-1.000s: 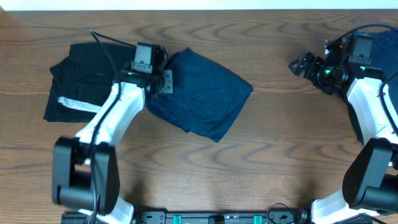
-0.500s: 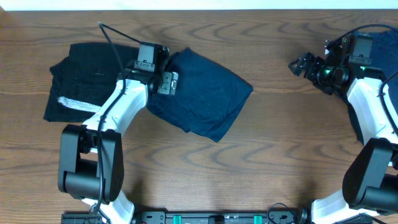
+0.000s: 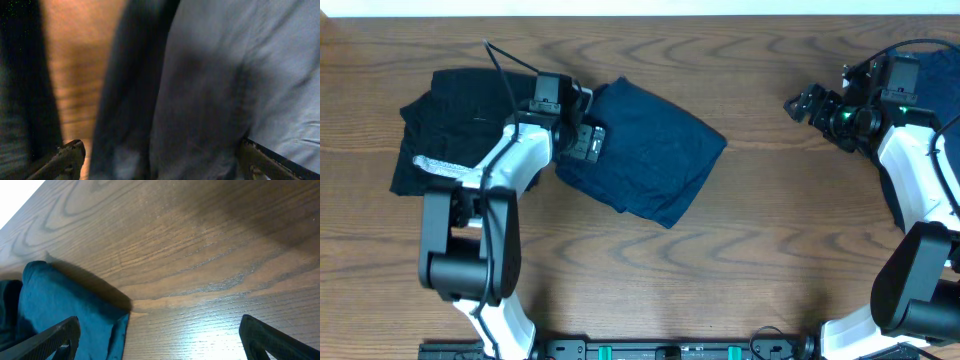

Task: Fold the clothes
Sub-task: 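Drag the navy bundle leftward with the left gripper toward the black stack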

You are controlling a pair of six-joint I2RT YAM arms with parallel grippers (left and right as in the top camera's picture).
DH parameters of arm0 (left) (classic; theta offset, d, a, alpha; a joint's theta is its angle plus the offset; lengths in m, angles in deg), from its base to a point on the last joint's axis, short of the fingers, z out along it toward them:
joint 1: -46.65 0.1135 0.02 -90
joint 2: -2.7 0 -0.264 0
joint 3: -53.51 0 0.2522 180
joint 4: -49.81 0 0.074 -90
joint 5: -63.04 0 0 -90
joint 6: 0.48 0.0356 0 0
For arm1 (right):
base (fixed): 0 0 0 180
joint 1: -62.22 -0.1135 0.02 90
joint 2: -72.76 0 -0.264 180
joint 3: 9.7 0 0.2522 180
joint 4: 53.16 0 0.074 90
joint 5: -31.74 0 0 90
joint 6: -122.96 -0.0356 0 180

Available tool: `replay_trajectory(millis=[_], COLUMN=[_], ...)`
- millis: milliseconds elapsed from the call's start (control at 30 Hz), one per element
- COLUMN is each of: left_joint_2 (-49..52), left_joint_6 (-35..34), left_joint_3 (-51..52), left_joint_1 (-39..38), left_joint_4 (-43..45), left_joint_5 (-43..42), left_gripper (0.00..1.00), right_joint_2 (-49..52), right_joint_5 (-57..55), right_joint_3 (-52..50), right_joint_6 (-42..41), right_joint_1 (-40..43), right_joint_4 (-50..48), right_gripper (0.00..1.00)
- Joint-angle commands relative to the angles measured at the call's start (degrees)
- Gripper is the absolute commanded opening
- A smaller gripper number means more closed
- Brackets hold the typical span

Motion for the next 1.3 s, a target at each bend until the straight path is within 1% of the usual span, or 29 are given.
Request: replay_trajectory(millis=[0,167,267,400,533,733,833,1133,1267], left_joint_2=[1.99,2.14,2.14,2.14,1.88,-1.22,-2.38,-2.47,-2.34], left_joint_6=[1.11,0.98,-0.87,-4.74,-5.2,-5.29,-6.1,-6.05,-6.05], left_joint_3=[-0.57,-0.57,-0.57,-0.57,-0.57,-0.59,-0.59,-0.59,-0.57], left_joint_1=[0.48,0.37,0.37,0.31,-0.33,-0.76,-0.76,-0.74,-0.76], left_joint_4=[-1.42,-5.16,-8.63,-12.37,-13.62,-12.41,-11.54,-9.07,-7.82], left_joint_5=[-3.32,-8.83,-11.45,-12.57,-12.57,-11.74,-8.46,-2.51,-2.93], left_gripper=[0.98,0.98,0.98,0.98,0.98,0.98,0.98,0.98,0.98], right_joint_2=[0.33,0.33,0.33,0.33,0.33,0.33,0.33,0.33,0.33], right_joint_5=[0.02,0.02,0.02,0.02,0.02,0.02,0.02,0.02,0.02], right_joint_3=[-0.11,-0.11,-0.11,-0.11,-0.11,-0.11,-0.11,-0.11,-0.11], right_joint_6=[0.04,0.04,0.04,0.04,0.04,0.04,0.04,0.04,0.04], right_joint_1=[0.15,0.15,0.15,0.15,0.15,0.15,0.15,0.15,0.15], right_joint_4=[0.07,0.07,0.07,0.07,0.07,0.07,0.07,0.07,0.07], right_gripper=[0.99,0.99,0.99,0.99,0.99,0.99,0.99,0.99,0.99])
